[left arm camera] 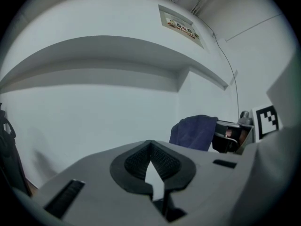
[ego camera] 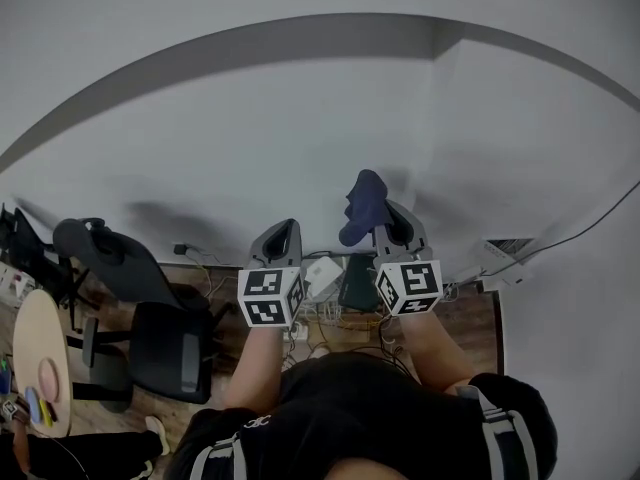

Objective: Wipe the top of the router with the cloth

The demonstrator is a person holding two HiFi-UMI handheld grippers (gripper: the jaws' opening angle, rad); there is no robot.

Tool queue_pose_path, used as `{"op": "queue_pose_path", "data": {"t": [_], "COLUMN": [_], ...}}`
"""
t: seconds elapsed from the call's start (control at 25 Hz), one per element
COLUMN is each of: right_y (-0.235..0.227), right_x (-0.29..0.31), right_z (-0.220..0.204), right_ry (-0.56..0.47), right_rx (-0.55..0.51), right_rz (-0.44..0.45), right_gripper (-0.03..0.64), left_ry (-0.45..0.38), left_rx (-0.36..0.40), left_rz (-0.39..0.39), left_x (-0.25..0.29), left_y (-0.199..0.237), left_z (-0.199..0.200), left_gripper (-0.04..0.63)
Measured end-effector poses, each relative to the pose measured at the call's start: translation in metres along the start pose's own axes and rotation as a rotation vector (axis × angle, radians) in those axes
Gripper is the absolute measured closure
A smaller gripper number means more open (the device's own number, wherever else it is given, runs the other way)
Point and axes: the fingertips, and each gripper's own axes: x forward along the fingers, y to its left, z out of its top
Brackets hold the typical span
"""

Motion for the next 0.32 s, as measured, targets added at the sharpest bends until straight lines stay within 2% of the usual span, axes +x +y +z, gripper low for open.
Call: {"op": "queue_pose_path", "data": {"t": [0.32], "right_y": [0.0064], "right_x": [-0.001], "right_z": [0.0072], "right_ry": [-0.037], "right_rx": [0.012], "right_rz": [0.055], "right_gripper": [0.6], "left_ry": [0.0], "left_rx": [0.023], "left_rz": [-0.01], "left_x": [0.0037], "left_y": [-0.0087], "left_z": [0.0008], "left_gripper": [0.595]}}
